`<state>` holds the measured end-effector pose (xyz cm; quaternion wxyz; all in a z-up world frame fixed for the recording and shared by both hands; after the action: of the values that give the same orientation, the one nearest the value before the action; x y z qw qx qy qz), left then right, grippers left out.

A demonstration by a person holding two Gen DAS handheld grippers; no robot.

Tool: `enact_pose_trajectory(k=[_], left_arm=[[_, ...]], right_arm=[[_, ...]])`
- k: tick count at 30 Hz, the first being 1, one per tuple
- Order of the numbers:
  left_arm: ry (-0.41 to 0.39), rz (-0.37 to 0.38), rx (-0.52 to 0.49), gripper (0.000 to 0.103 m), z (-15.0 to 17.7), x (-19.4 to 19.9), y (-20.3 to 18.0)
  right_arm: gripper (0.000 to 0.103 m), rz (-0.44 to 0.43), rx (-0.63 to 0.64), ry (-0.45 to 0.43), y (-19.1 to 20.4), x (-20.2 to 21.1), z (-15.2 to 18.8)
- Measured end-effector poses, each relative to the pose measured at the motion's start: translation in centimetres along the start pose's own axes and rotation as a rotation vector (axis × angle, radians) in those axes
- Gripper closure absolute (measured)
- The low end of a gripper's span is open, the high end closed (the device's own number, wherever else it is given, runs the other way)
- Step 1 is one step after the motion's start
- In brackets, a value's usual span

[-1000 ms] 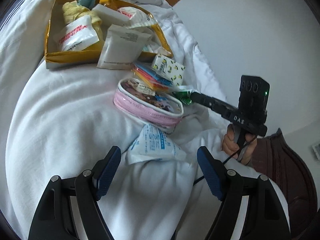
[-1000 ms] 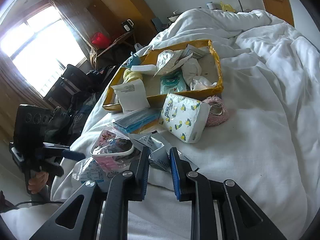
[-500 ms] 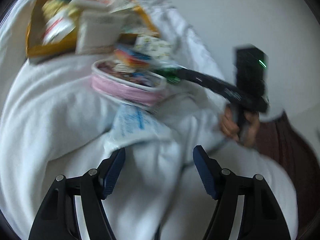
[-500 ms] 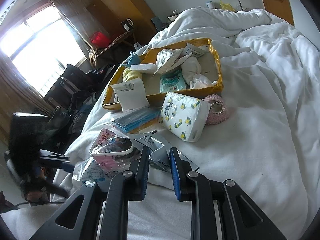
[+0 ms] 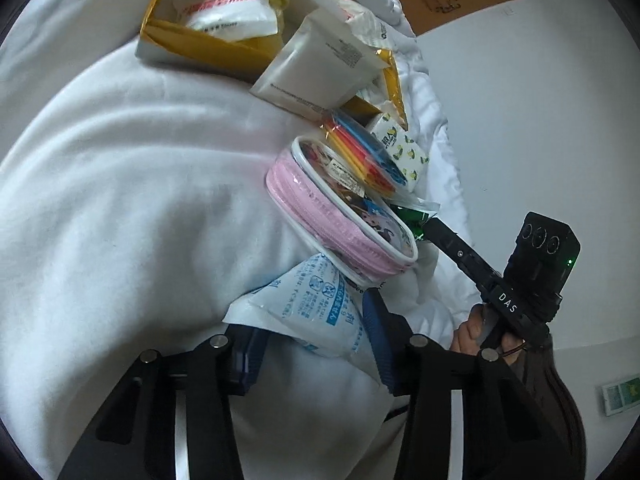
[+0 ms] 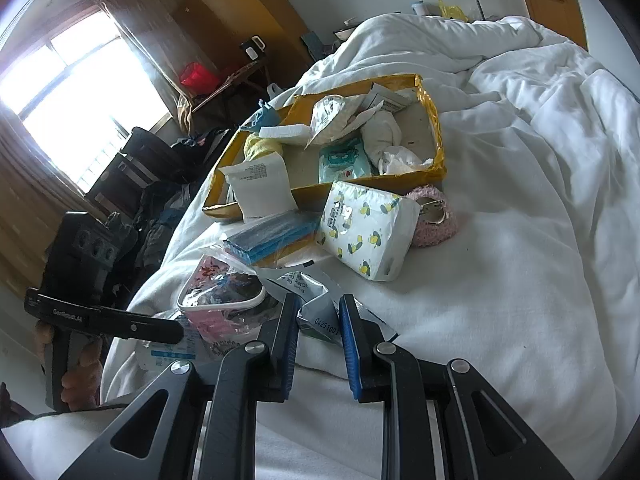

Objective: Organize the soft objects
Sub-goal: 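Grasp the blue-printed white packet with the left gripper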

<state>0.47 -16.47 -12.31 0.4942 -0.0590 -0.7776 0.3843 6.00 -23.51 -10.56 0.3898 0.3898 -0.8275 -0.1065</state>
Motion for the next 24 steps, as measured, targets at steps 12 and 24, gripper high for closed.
enact_pose_trajectory(k=[12,24], left_arm=[[-0.141,-0.025,-0.2,0.074,-1.2,7.6,-2.6],[-0.136,-0.023,-0.095,0.048,-3.0,5.0,-0.1]], right_arm=[[0.081,-0.052,0.037,0.044,1.6,0.3,0.3],[0.081,-0.068,0.045,0.045,2.1,0.7,0.2]])
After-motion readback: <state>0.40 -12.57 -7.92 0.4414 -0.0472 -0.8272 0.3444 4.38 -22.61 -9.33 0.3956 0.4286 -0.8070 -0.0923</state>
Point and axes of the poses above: each gripper's, at about its wrist camera, not at the fingertips, and x roughly against the way its jaws point, y to its left, z to its underside, the point moved 6 cm from there along -x, roughly the way its jaws point, and after that the axes turned 6 degrees about -y, right-handed, at the moved point
